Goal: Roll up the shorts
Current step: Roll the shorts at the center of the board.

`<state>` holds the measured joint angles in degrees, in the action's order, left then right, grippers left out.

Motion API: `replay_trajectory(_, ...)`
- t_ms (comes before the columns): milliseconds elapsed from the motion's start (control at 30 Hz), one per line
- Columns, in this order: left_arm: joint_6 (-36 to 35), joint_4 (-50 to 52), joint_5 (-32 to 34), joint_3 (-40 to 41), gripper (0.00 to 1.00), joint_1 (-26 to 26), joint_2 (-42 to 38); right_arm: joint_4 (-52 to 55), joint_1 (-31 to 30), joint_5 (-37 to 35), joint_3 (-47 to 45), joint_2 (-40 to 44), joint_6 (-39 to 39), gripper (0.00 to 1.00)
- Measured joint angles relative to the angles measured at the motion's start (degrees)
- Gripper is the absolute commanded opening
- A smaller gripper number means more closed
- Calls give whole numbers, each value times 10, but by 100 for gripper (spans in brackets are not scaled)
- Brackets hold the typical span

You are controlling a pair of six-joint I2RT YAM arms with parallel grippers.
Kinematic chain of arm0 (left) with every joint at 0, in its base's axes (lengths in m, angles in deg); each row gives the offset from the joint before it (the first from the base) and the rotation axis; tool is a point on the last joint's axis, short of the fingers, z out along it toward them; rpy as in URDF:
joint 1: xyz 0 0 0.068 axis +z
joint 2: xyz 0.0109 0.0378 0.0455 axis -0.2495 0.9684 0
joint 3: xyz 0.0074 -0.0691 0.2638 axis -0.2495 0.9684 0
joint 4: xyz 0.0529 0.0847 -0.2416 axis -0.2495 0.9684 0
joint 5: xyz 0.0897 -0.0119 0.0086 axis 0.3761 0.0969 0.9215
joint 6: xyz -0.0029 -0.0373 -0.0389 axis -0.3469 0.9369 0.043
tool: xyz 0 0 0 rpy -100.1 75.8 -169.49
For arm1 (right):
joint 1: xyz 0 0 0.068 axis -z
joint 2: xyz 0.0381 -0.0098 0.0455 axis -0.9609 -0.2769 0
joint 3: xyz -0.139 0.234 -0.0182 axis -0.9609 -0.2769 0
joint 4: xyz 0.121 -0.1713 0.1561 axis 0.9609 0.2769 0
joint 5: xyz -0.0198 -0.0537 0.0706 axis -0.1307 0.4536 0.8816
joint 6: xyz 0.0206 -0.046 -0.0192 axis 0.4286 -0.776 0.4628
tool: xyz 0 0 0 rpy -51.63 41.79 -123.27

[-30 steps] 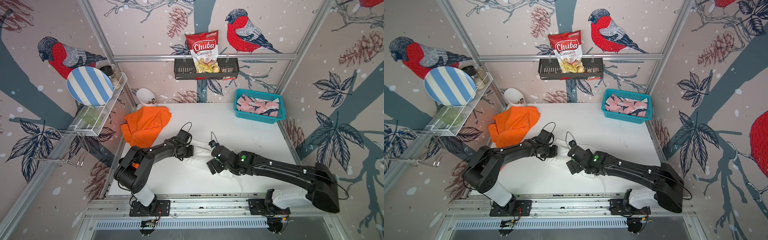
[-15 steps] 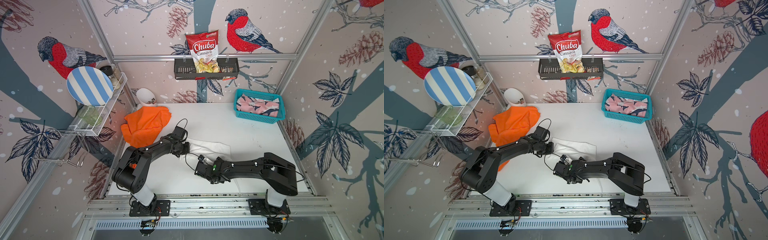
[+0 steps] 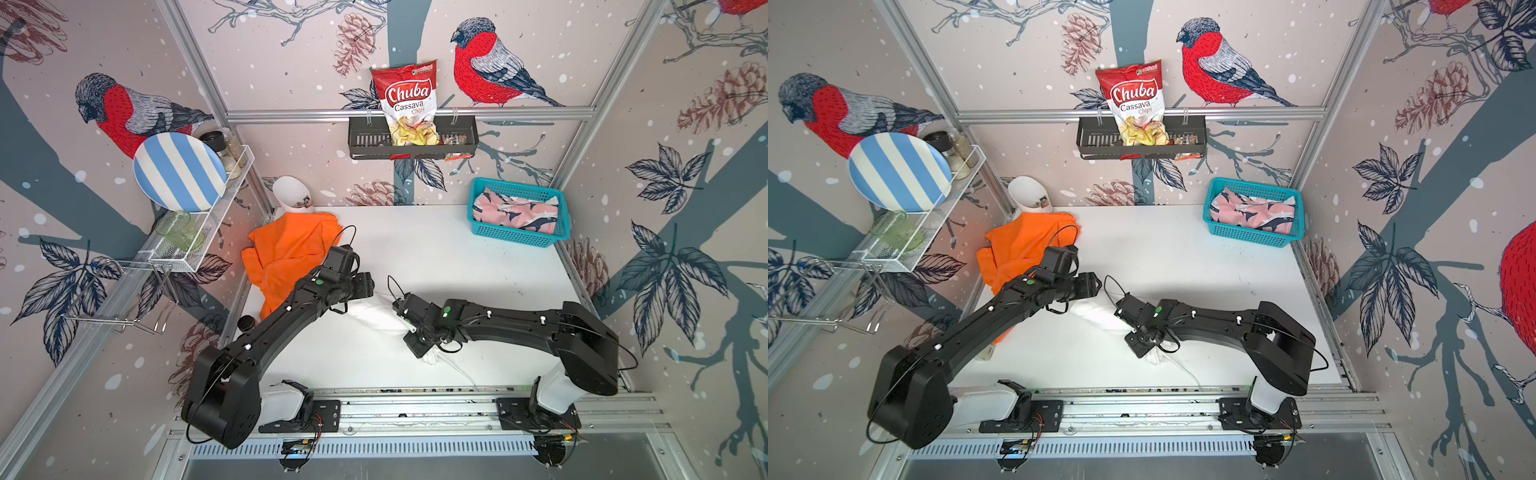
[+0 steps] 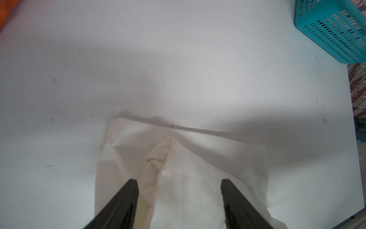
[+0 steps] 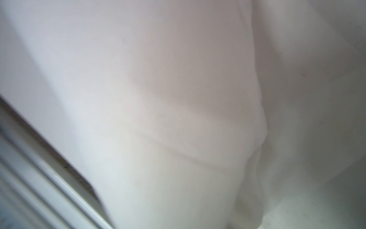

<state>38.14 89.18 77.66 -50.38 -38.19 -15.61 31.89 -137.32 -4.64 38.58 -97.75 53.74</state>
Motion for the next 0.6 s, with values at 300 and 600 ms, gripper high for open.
replay_trajectory(300, 10, 57, 10, -2, 69, 0, -61, -218, 150, 345, -99, 3, 109, 8)
replay_trajectory(600, 18, 51, -3, -5, 70, 0, -12, -361, 261, 472, -141, -118, 164, 24)
